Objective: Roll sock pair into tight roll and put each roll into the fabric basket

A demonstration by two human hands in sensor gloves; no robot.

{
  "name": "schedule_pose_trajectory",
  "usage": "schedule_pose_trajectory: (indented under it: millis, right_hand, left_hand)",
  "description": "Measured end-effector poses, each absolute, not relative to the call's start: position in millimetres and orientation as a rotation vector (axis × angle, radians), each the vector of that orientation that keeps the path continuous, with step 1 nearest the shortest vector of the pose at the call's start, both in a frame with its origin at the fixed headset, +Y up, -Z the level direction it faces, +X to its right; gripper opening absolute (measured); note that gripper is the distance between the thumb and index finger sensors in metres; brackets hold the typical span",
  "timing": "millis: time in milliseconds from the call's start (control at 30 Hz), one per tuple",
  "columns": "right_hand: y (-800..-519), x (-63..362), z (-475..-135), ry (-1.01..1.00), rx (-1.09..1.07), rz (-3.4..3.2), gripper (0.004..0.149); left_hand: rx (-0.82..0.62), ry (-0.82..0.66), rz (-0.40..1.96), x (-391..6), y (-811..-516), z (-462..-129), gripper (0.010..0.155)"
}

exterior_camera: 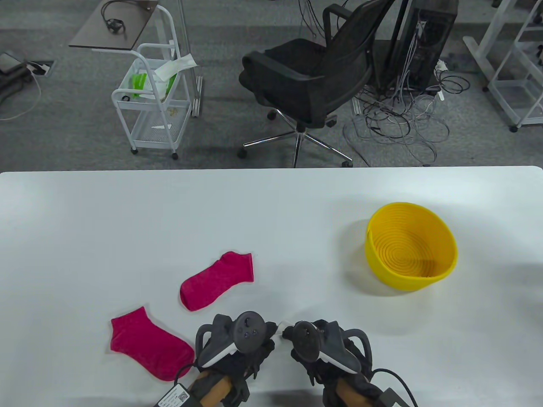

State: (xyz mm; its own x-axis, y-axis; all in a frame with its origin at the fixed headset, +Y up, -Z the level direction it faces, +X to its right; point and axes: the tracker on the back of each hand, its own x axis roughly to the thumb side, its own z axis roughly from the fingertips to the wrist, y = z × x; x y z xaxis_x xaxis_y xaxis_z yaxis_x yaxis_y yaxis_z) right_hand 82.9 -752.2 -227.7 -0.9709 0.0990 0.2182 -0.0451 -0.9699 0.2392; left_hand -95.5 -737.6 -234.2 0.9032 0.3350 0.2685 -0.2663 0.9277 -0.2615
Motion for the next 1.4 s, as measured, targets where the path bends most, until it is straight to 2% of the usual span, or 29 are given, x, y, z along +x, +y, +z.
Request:
schedule_pose_trajectory:
  millis: [367, 600, 733, 867, 1033, 1400]
  right_hand:
    - [-759.5, 83.9, -231.5, 0.417, 0.300, 3.003, 0.055]
    - [-758.5, 85.0, -232.0, 0.442, 0.337, 2.976, 0.054]
    - [-746.6, 84.1, -227.4, 0.318, 0.398, 2.989, 0.053]
    - [-732.8, 83.8, -221.9, 0.229, 0.448, 2.937, 0.046]
    - [-738.4, 82.6, -221.6, 0.317, 0.479, 2.967, 0.044]
    - [-752.5, 91.2, -232.0, 0.443, 0.350, 2.944, 0.050]
  left_hand:
    - [-0.270, -0.325, 0.183, -84.2, -755.6, -236.4, 0.064]
    - [-0.251, -0.335, 0.140, -79.3, -757.1, -236.7, 0.055]
    - [-0.285, -0.335, 0.159, -79.2, -756.7, -236.1, 0.051]
    - [-0.316, -0.339, 0.179, -81.3, -756.3, -237.4, 0.050]
    - [-0.317, -0.333, 0.226, -85.0, -757.1, -238.7, 0.050]
    - [-0.246, -0.299, 0.354, -97.5, -744.7, -238.7, 0.055]
